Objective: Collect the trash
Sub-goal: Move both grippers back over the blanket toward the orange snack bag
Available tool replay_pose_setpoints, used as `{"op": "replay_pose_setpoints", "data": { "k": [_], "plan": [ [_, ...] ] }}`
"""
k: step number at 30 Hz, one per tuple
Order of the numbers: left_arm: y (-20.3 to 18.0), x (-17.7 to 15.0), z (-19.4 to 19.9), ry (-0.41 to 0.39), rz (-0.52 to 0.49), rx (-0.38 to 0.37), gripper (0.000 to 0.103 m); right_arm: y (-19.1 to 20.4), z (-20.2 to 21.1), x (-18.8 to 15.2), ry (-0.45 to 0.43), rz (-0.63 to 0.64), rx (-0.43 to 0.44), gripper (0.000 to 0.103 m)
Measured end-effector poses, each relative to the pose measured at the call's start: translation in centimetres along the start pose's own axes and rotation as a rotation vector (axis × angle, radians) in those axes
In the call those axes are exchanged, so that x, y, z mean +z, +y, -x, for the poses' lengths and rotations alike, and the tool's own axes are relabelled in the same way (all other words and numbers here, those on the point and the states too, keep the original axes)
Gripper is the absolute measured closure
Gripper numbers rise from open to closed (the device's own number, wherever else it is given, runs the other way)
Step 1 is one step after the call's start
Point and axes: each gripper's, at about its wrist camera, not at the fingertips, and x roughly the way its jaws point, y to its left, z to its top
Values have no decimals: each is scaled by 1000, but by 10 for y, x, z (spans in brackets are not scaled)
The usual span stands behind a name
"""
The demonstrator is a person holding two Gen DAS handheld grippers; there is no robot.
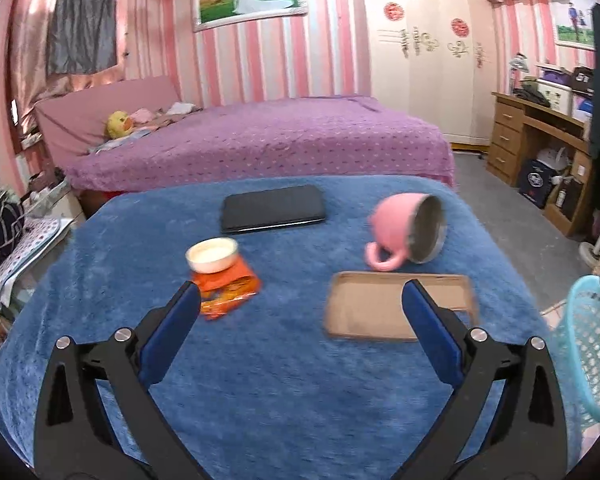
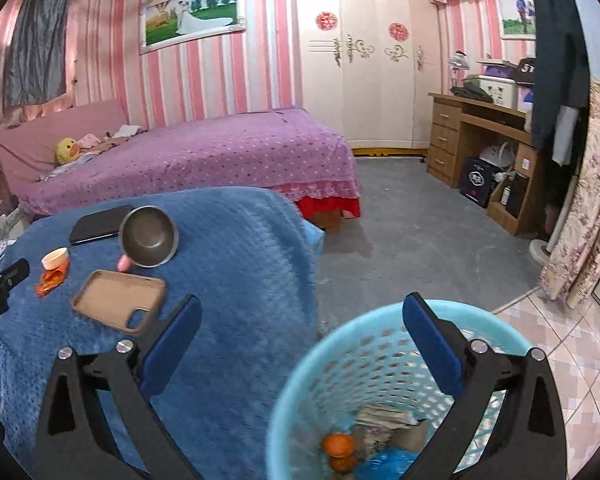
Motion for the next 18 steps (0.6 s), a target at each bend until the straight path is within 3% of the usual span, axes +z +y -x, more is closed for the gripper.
{"op": "replay_pose_setpoints", "data": {
  "k": [9, 18],
  "plan": [
    [59, -6, -41, 87, 45, 60, 6, 55, -22, -2, 29, 41, 55, 5],
    [88, -15, -86, 193, 83, 86, 6, 87, -52, -2, 84, 67, 53, 5]
  ]
}}
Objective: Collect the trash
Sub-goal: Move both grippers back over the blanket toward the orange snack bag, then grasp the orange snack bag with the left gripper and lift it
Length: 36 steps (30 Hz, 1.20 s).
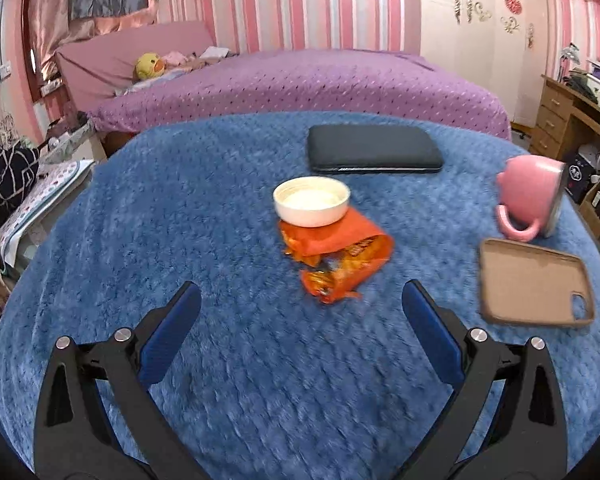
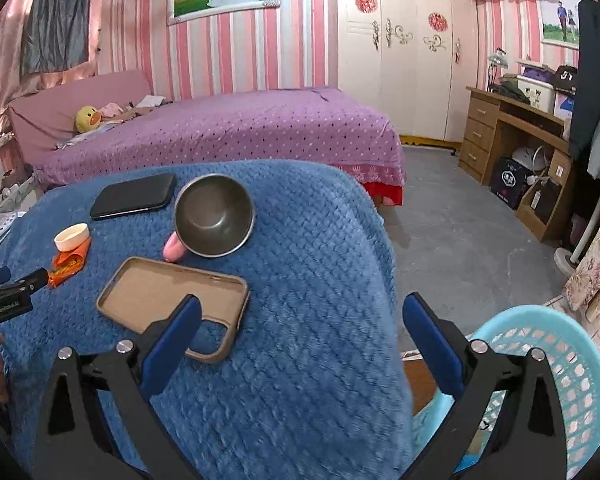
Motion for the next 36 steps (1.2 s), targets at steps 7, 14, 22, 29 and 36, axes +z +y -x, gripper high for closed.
{"op": "replay_pose_setpoints", "data": {
  "k": [7, 14, 22, 29, 36],
  "plan": [
    [-4, 21, -32, 53, 36, -31, 6, -1, -18, 3, 32, -55, -16, 5],
    [-18, 35, -70, 131, 18, -1, 7, -2, -32, 5, 69, -67, -9, 5],
    [-11, 34, -70, 134, 23, -86, 53, 7, -38, 7, 73, -52, -5, 5],
    [17, 27, -51, 106, 11, -183, 95, 23, -29, 6, 41, 17, -21, 5],
    [46, 20, -11, 27, -40, -176, 95, 39, -19, 4, 16, 54, -26, 5]
  ]
}}
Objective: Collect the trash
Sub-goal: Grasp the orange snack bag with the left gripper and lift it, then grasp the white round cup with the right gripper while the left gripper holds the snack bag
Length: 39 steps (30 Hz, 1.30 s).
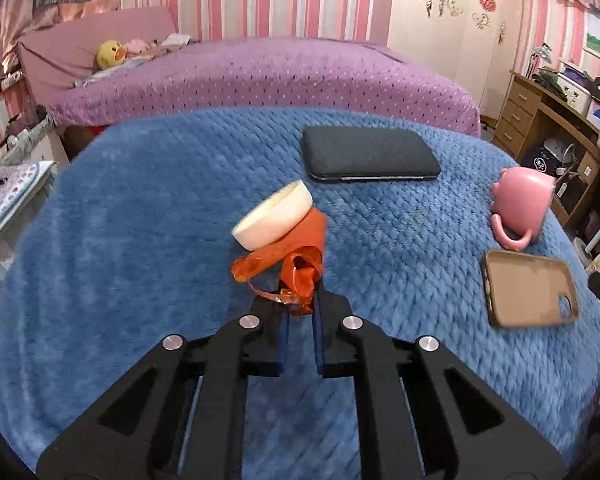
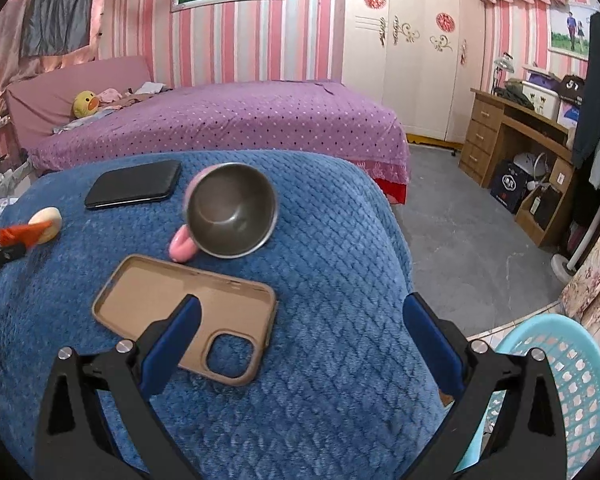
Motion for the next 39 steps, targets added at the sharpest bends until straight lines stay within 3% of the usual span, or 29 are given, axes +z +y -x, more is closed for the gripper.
{"op": "replay_pose_setpoints", "data": {
  "k": [7, 12, 24, 29, 39],
  "plan": [
    [30, 0, 39, -67, 7, -1, 95, 29, 11, -2, -23, 46, 25, 5],
    [61, 0, 47, -106, 21, 75, 95, 62, 18, -1, -33, 72, 71, 5],
    [143, 2, 30, -88, 148, 226, 95, 201, 7, 21, -63, 245, 227, 5],
    [164, -1, 28, -88, 175, 272, 95, 252, -17, 29, -9, 294, 315, 5],
    [181, -6, 21, -70, 205, 306, 95, 311, -66, 30, 113, 377, 363, 7]
  ]
}}
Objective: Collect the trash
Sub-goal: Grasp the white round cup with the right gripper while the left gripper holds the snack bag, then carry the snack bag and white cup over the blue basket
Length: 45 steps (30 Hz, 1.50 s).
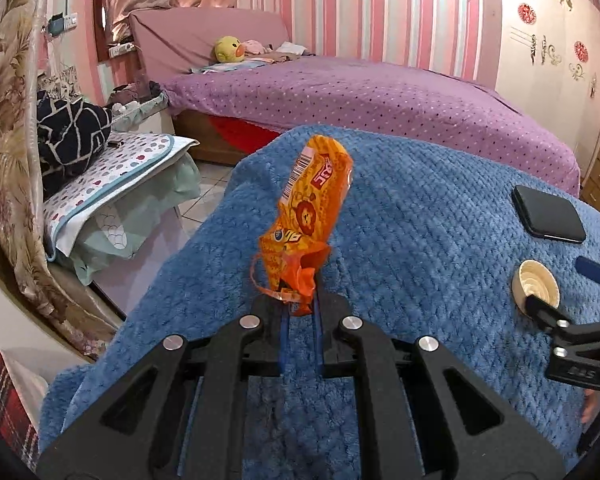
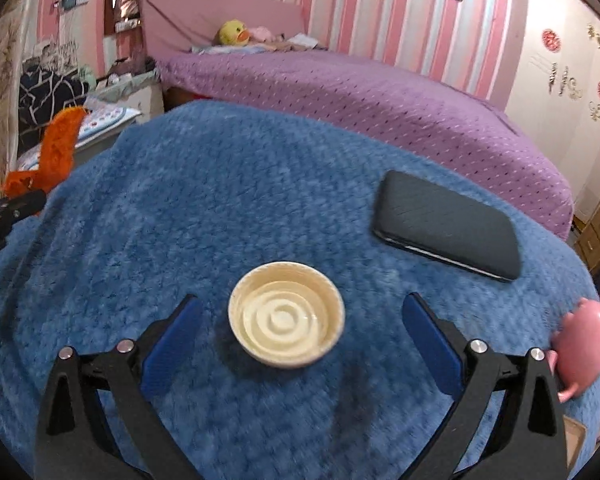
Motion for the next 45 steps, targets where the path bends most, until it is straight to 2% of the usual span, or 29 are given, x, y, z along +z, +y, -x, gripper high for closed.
{"op": "replay_pose_setpoints", "data": {
  "k": [2, 3, 4, 9, 15, 22, 31, 37, 45],
  "plan": [
    [-1, 1, 1, -1, 0, -2, 95, -1, -10, 0, 31, -11, 25, 20],
    [-1, 2, 3, 0, 4, -6, 95, -2, -14, 0, 48, -16, 38, 36],
    [-1, 2, 4, 0, 8, -12, 95, -4, -17, -1, 64, -25, 58, 42],
    [-10, 3, 9, -4, 6, -16, 95, -12, 0, -4, 4, -49, 64, 42],
    [-36, -1, 24, -17, -27, -28, 95, -43, 43, -23, -52, -85, 27, 42],
    [-83, -5, 49, -43, -76, -103, 95, -98, 104, -57, -91, -113, -79, 42],
    [-159, -24, 85, -40, -120, -248, 95, -176, 178, -115, -117, -205, -207, 42],
    [-205, -37, 105, -42, -160, -299, 95, -214, 210, -158, -115, -263, -286, 42],
    [-258, -63, 133, -73, -251, -340, 95, -257, 235, -191, -138, -340, -355, 42]
  ]
}}
